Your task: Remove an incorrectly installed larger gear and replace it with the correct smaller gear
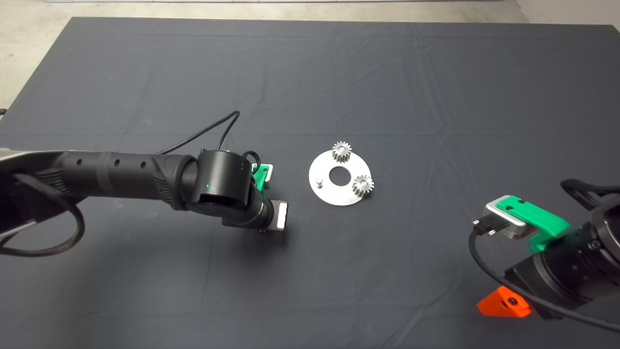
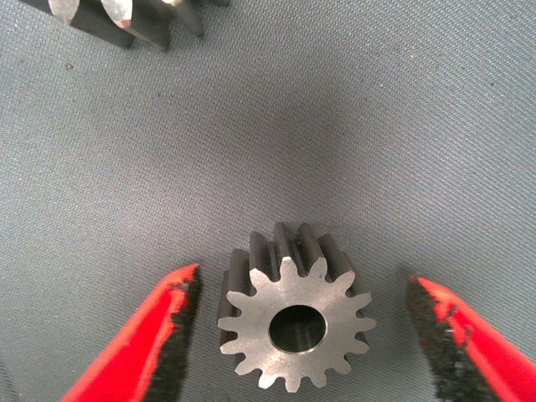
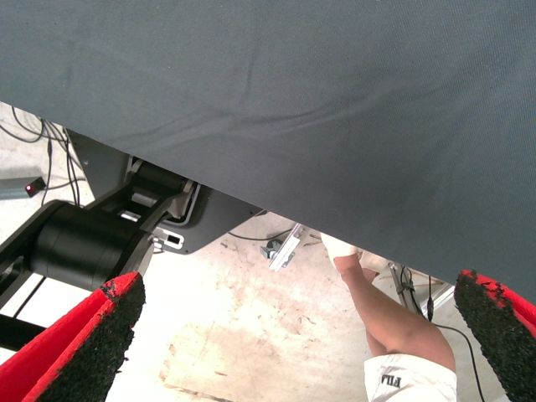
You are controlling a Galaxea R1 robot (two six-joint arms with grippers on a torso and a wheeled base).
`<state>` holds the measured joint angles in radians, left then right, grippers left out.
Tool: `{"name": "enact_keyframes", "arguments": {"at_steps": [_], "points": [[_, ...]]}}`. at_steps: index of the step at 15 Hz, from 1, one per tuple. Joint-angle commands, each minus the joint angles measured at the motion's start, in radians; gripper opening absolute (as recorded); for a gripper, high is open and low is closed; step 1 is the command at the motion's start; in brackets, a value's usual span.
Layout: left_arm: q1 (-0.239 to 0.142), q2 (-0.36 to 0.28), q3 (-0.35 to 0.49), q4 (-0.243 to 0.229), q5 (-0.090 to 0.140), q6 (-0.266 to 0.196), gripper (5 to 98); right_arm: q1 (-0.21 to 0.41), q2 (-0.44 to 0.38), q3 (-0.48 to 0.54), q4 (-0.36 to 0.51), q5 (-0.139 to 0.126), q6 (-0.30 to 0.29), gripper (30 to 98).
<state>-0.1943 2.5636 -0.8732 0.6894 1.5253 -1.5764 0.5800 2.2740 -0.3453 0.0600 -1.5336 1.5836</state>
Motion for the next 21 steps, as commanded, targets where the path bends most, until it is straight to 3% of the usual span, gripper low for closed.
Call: {"name": "enact_keyframes", "arguments": {"at_steps": [1,8,16,21], "points": [[-0.016,0.005,0.010,0.010,0.045,0.006,60.2,0.026,-0.004,0.002,0.027,-0.054,-0.002,97.7],[-0.015,0.007,0.014,0.010,0.053,0.007,54.9,0.026,-0.004,0.002,0.027,-0.054,-0.002,97.7],[-0.016,0.007,0.016,0.009,0.053,0.078,45.6,0.026,-0.004,0.002,0.027,-0.054,-0.002,97.7],[-0.014,0.007,0.018,0.009,0.053,0.083,39.8,0.026,-0.004,0.002,0.029,-0.056,-0.002,97.7]]}}
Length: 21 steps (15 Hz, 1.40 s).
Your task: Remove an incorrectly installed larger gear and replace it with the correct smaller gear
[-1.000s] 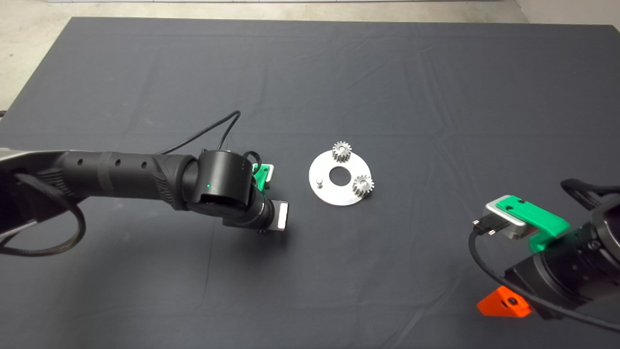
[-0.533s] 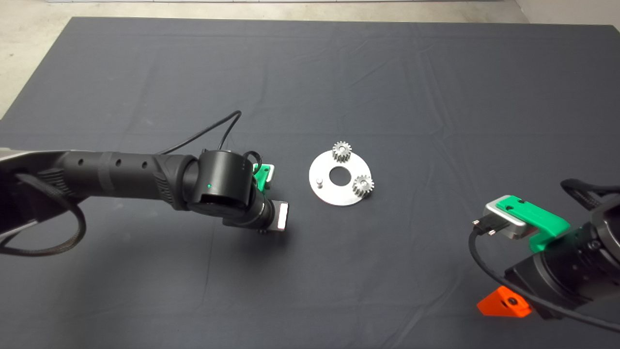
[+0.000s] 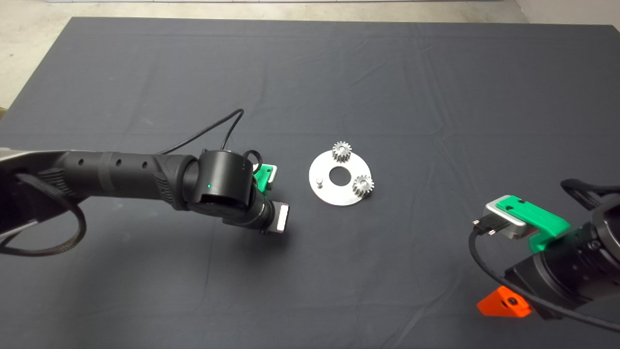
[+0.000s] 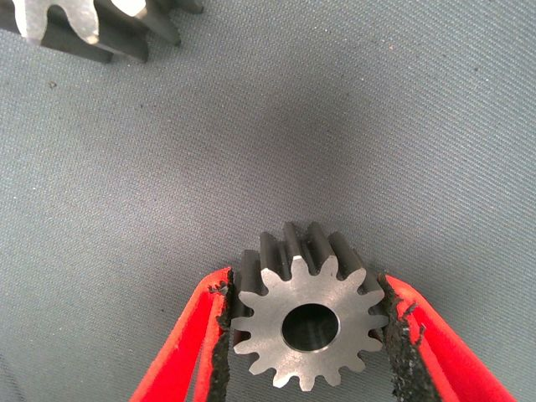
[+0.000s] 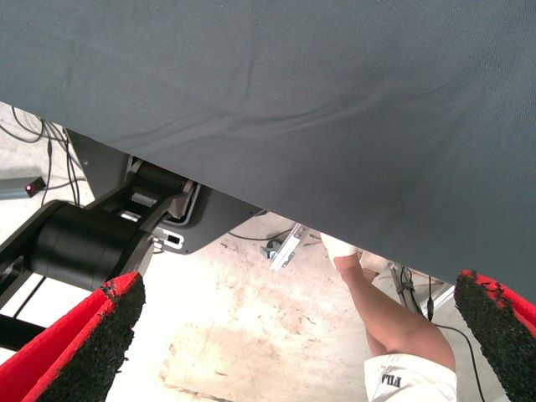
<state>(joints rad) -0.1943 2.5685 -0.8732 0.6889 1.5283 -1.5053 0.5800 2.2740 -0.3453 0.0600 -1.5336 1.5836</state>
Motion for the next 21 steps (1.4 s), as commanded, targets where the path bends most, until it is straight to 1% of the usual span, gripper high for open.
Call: {"name": "enact_keyframes", "arguments": {"at_steps": [1,6,8,9,10,11,13,14,16,17,18,20,21], "points": [[-0.014,0.002,0.016,0.009,0.049,0.026,39.5,0.026,-0.004,0.002,0.029,-0.056,-0.002,97.7],[-0.014,0.000,0.014,0.007,0.049,0.030,37.8,0.026,-0.004,0.002,0.029,-0.056,-0.002,97.7],[-0.018,0.000,0.045,0.006,0.052,0.033,35.7,0.026,-0.004,0.002,0.029,-0.056,-0.002,97.7],[-0.022,-0.007,0.043,-0.003,0.052,0.033,35.7,0.026,-0.004,0.002,0.029,-0.056,-0.002,97.7],[-0.022,-0.007,0.039,-0.038,0.052,0.032,35.6,0.026,-0.004,0.002,0.029,-0.056,-0.002,97.7],[-0.024,-0.007,0.039,-0.063,0.053,0.028,35.6,0.026,-0.004,0.002,0.029,-0.056,-0.002,97.7],[-0.028,-0.002,0.041,-0.082,0.053,0.006,35.6,0.026,-0.004,0.002,0.029,-0.056,-0.002,97.7],[-0.047,0.002,0.041,-0.104,0.053,-0.006,35.6,0.026,-0.004,0.002,0.029,-0.056,-0.002,97.7],[-0.111,0.014,0.038,-0.139,0.053,-0.014,35.5,0.026,-0.004,0.002,0.029,-0.056,-0.002,97.7],[-0.151,0.014,0.036,-0.164,0.053,-0.021,35.5,0.026,-0.004,0.002,0.029,-0.056,-0.002,97.7],[-0.178,0.023,0.027,-0.191,0.053,-0.030,35.5,0.026,-0.004,0.002,0.029,-0.056,-0.002,97.7],[-0.222,0.072,-0.018,-0.238,0.053,-0.032,35.5,0.026,-0.004,0.002,0.029,-0.056,-0.002,97.7],[-0.231,0.101,-0.048,-0.246,0.053,-0.030,35.5,0.026,-0.004,0.002,0.029,-0.056,-0.002,97.7]]}}
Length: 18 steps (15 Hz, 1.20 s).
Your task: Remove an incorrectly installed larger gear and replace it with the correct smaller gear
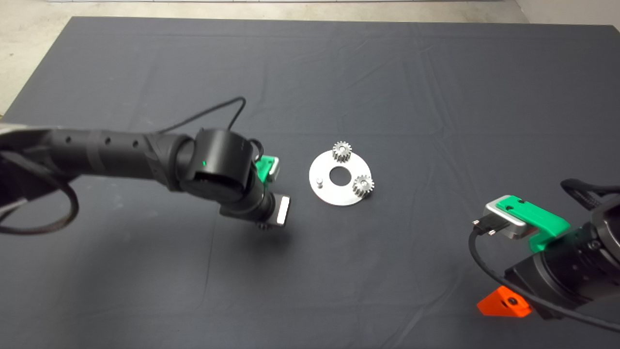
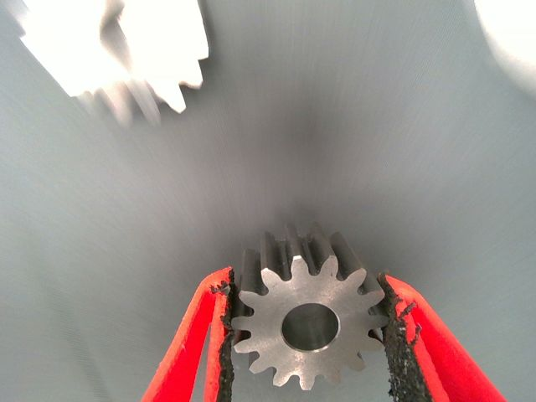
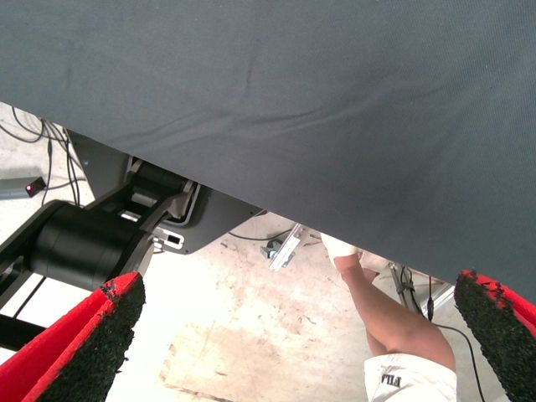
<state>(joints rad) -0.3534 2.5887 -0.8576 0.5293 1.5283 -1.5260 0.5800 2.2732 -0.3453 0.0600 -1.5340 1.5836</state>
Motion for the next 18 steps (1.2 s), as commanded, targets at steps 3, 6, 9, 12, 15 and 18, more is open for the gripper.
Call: {"name": "enact_keyframes", "arguments": {"at_steps": [3,6,9,12,15,18], "points": [[-0.074,0.166,-0.152,-0.086,0.052,-0.010,35.4,0.026,-0.004,0.002,0.031,-0.055,-0.002,97.7],[-0.084,0.273,-0.283,-0.086,0.052,-0.002,35.4,0.026,-0.004,0.002,0.029,-0.057,-0.002,97.7],[-0.082,0.327,-0.383,-0.086,0.050,0.026,35.4,0.026,-0.004,0.002,0.029,-0.058,-0.004,97.7],[-0.082,0.328,-0.446,-0.086,0.052,0.026,35.4,0.026,-0.002,0.002,0.029,-0.061,-0.002,97.7],[-0.082,0.331,-0.475,-0.086,0.050,0.027,35.3,0.025,0.000,0.002,0.029,-0.061,-0.002,97.7],[-0.082,0.324,-0.475,-0.086,0.050,0.035,35.3,0.026,-0.007,0.002,0.029,-0.071,-0.002,97.7]]}}
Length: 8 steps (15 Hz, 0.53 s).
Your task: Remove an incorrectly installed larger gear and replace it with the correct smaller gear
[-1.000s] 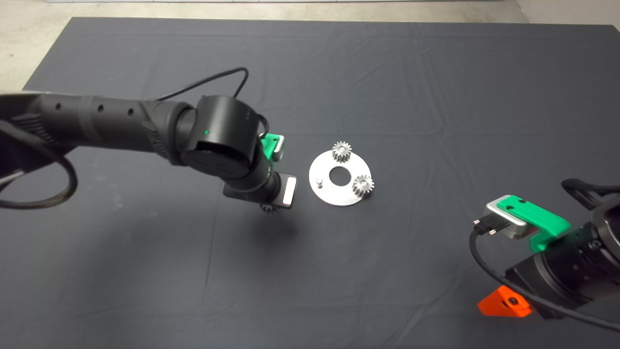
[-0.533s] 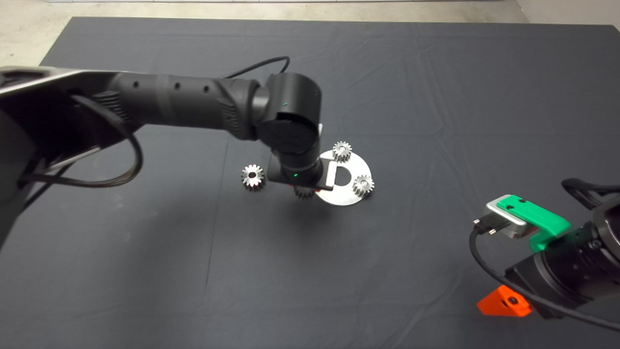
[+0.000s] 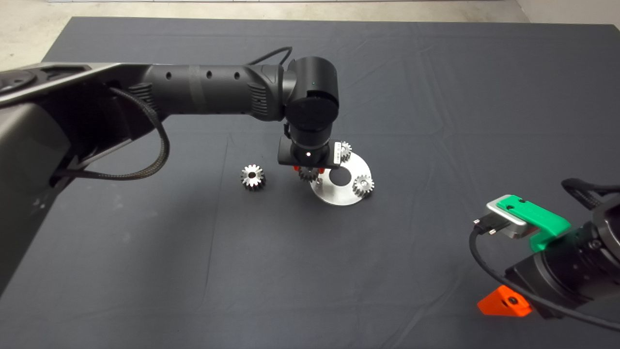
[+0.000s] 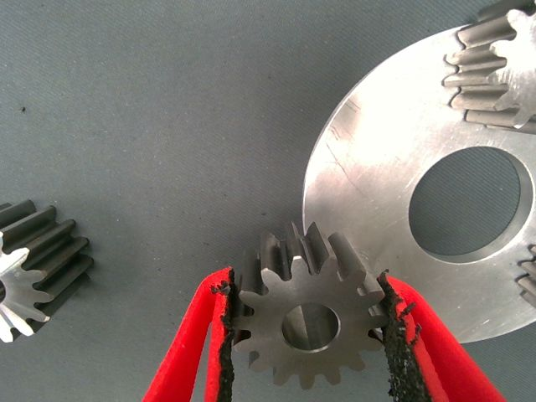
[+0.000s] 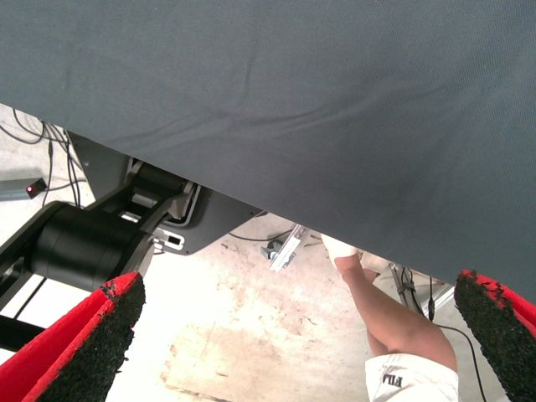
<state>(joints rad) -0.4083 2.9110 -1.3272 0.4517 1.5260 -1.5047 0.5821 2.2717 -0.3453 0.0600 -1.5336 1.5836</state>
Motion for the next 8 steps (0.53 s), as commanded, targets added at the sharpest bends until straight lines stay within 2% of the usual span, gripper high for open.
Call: {"name": "enact_keyframes", "arguments": {"at_steps": [1,2,5,8], "points": [[-0.027,0.003,-0.006,-0.008,0.053,0.020,35.3,0.025,-0.015,-0.004,0.031,-0.085,-0.004,97.7],[-0.027,0.003,-0.004,-0.008,0.053,0.023,35.3,0.026,-0.033,-0.041,0.031,-0.098,-0.014,97.7],[-0.027,0.006,-0.006,-0.008,0.053,0.027,35.3,0.027,-0.073,-0.085,0.032,-0.102,-0.086,97.7],[-0.024,0.004,-0.006,-0.010,0.053,0.029,35.3,0.027,-0.080,-0.107,0.034,-0.102,-0.094,97.7]]}}
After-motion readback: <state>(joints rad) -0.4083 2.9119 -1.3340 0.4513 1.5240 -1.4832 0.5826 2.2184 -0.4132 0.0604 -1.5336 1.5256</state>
